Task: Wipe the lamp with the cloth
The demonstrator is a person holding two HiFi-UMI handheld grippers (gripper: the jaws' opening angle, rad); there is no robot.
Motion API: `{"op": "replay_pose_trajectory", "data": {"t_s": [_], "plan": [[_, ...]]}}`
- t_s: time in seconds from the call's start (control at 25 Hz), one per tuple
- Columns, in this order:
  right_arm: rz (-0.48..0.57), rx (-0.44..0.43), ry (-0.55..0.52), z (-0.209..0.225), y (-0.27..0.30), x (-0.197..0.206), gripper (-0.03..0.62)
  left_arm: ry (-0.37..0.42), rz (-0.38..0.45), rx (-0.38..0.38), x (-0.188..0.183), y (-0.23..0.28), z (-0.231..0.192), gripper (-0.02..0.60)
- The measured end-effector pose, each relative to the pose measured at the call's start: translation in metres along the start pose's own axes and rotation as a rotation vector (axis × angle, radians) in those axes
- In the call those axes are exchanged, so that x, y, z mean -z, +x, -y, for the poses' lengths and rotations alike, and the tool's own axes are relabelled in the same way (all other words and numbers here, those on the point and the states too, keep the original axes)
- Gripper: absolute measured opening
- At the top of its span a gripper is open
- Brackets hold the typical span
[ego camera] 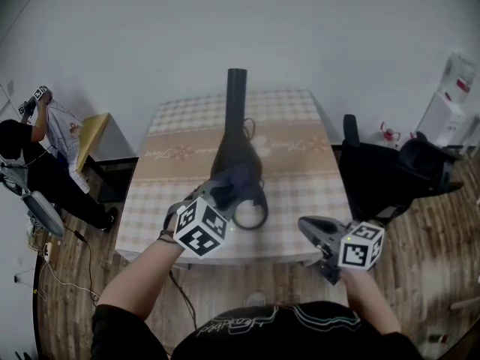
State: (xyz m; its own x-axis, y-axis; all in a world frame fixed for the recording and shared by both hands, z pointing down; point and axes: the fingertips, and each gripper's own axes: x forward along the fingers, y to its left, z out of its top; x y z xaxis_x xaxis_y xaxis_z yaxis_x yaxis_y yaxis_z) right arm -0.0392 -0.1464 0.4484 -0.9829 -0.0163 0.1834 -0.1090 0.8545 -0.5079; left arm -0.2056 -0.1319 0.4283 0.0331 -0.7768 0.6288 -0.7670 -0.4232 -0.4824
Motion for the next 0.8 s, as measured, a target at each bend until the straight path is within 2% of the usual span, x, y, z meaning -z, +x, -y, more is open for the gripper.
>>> {"op": "replay_pose_trajectory", "data": {"t_s": [0.12, 0.28, 0.44, 0.56, 0.8], "plan": [[-0.011, -0.019, 0.012, 0.000, 0.000, 0.008, 0.011, -0.026, -0.024, 0.028, 0.006, -0.001, 0.019, 0.072], [-0.009, -0.047, 0.027, 0.000, 0.005, 0.012, 0.011, -0.084, -0.013, 0.060, 0.008, -0.013, 0.041, 0.072], [-0.020, -0.083, 0.032, -0.009, 0.011, 0.015, 0.011, -0.164, 0.006, 0.042, 0.016, -0.034, 0.045, 0.072], [-0.021, -0.103, 0.031, -0.013, 0.013, 0.015, 0.011, -0.230, 0.049, 0.026, 0.016, -0.054, 0.043, 0.072], [-0.002, -0.105, 0.006, -0.020, 0.012, 0.009, 0.011, -0.240, 0.121, -0.039, 0.011, -0.082, 0.024, 0.072]]}}
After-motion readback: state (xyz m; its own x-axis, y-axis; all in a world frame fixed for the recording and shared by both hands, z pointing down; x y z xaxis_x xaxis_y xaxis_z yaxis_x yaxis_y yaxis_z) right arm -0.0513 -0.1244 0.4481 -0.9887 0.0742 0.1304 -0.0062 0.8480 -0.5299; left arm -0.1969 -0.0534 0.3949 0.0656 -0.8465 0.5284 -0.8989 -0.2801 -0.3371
